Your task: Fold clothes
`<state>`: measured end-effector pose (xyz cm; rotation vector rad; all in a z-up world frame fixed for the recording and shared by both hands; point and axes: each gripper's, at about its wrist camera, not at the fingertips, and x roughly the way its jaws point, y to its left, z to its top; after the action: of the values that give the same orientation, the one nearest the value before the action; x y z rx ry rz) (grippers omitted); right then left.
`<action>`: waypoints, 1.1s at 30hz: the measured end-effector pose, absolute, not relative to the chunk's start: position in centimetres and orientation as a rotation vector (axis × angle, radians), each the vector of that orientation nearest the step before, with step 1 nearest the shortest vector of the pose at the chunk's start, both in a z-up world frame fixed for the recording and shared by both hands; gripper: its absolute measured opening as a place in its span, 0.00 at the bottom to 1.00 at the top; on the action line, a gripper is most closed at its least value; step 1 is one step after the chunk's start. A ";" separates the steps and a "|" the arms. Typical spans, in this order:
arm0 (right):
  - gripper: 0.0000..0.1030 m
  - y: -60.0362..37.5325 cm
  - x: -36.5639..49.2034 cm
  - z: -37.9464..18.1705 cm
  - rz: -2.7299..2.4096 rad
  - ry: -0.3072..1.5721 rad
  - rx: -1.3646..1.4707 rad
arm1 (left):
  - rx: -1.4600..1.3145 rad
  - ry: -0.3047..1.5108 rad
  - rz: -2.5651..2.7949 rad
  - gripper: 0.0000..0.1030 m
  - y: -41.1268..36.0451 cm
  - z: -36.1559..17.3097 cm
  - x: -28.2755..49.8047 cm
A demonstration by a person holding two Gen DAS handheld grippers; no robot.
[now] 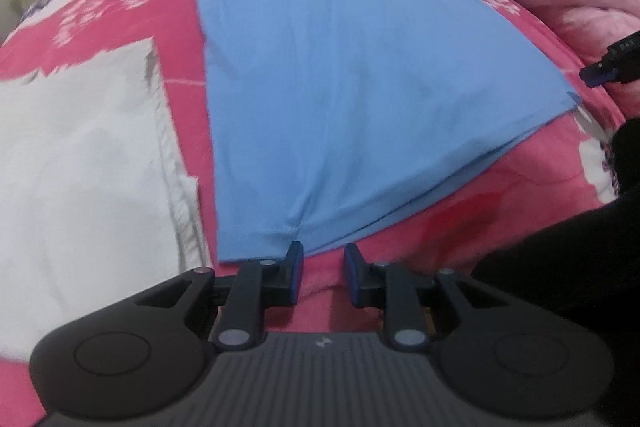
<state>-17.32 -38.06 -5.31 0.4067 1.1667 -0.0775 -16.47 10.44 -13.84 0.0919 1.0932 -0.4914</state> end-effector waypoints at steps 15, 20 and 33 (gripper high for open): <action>0.02 -38.1 -15.5 -9.1 -0.082 1.214 0.391 | -0.102 1.044 -0.318 0.23 12.7 -13.6 -14.2; 0.05 -37.9 -16.0 -7.5 -0.050 1.159 0.438 | -0.047 1.000 -0.292 0.32 12.6 -12.9 -14.3; 0.06 -36.6 -15.1 -9.7 0.001 1.211 0.446 | 0.034 1.127 -0.208 0.24 11.1 -13.6 -13.4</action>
<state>-15.09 -36.64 -9.67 0.4458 1.2109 0.0013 -13.44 11.15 -13.55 0.0335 1.1272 -0.2079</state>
